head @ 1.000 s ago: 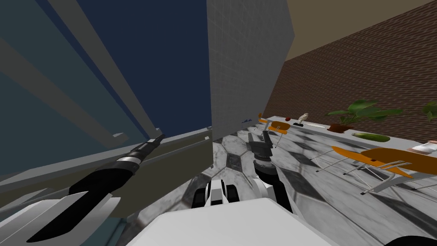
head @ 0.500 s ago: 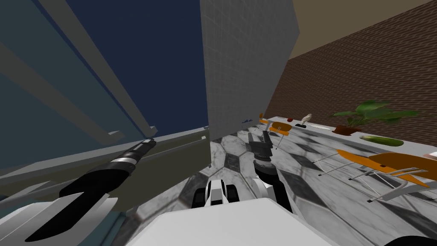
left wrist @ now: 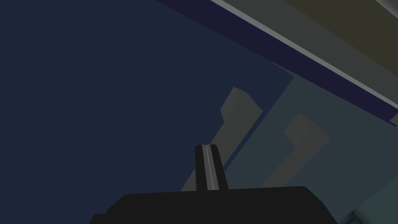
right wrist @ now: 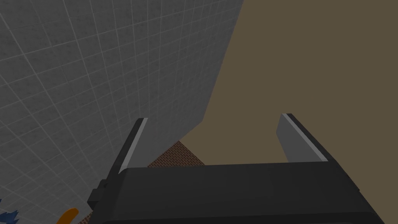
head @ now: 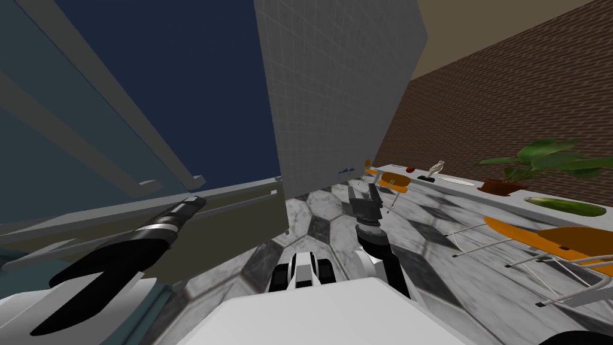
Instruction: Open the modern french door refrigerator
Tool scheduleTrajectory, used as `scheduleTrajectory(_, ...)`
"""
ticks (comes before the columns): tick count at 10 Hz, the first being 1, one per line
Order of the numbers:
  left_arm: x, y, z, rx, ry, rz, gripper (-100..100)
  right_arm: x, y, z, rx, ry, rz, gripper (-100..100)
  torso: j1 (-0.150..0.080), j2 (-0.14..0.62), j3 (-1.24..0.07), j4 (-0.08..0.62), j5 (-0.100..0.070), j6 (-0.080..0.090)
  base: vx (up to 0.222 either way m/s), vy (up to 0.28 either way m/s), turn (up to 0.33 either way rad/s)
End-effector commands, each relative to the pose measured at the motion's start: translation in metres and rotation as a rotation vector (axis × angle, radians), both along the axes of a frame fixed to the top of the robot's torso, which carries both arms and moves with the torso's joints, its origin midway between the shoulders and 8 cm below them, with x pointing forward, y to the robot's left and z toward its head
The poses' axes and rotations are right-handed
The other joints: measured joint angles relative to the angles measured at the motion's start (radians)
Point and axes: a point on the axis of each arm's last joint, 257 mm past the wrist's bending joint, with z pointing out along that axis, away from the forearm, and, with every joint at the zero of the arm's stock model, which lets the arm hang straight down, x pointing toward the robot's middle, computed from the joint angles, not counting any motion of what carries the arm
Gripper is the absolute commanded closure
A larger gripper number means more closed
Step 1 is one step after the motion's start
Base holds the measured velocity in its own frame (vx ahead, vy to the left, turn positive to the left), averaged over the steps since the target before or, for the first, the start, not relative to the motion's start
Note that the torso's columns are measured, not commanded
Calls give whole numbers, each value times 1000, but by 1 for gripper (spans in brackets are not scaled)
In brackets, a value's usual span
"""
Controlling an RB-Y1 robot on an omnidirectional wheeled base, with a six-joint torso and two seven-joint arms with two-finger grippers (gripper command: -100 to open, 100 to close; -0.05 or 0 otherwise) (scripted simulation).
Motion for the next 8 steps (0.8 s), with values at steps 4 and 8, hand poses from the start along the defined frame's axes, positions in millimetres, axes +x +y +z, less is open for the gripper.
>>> scheduleTrajectory(4,-9,42,-7,-24,26,108,-100,0,0,0,-1,0,0,0,11,-2,-2,-1,3,0,4,-66,29)
scheduleTrajectory(8,-14,64,-6,-40,54,157,-100,0,0,0,-1,0,0,0,-2,-1,-1,-1,-1,0,117,179,-16)
